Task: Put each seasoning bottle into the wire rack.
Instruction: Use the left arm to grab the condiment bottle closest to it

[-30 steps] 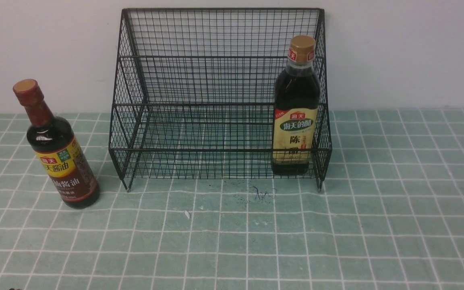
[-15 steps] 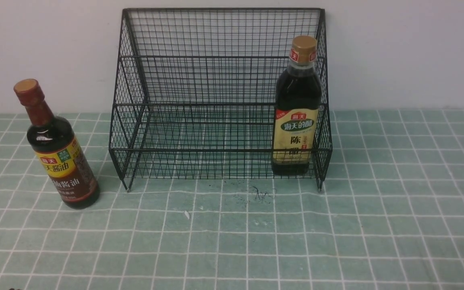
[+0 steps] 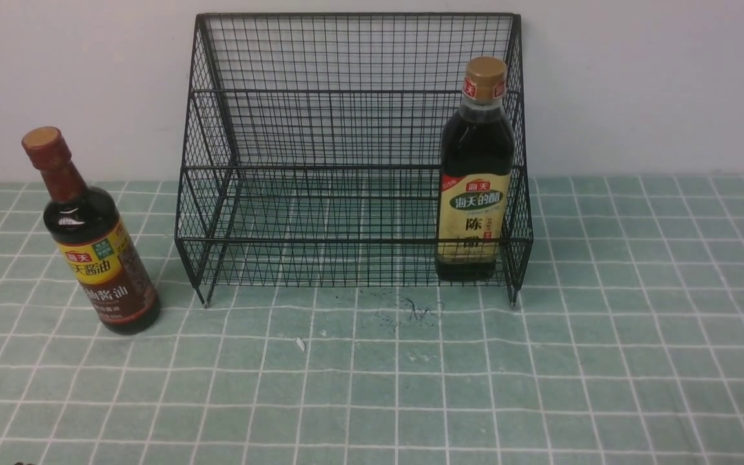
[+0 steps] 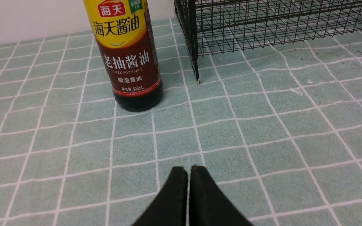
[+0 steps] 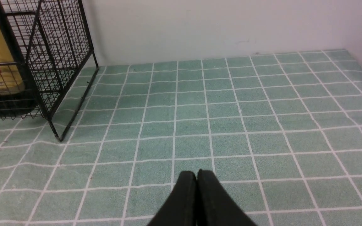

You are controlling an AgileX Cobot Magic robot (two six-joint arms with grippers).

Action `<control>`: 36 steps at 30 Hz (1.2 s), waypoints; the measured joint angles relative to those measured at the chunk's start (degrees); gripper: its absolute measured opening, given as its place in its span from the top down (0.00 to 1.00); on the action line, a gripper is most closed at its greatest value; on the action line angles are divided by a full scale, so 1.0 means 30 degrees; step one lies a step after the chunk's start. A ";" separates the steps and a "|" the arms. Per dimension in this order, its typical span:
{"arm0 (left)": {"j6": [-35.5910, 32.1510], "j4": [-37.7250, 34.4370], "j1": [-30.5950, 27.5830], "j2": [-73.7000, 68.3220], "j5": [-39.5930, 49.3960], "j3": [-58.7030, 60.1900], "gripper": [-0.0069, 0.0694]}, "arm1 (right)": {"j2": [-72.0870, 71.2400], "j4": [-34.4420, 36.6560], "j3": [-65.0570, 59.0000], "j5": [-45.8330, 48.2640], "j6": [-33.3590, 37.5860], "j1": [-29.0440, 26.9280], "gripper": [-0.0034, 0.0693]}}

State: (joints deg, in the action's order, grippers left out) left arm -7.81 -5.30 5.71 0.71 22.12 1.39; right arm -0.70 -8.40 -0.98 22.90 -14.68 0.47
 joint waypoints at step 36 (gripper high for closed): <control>0.1880 -0.4224 0.0000 0.0000 -0.4832 0.0088 0.92 | 0.0000 0.0000 0.0000 0.0000 0.0126 0.0000 0.97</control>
State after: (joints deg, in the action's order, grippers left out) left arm -2.17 -17.97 5.71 0.71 7.62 1.65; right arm -0.70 -8.40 -0.98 22.90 -14.30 0.47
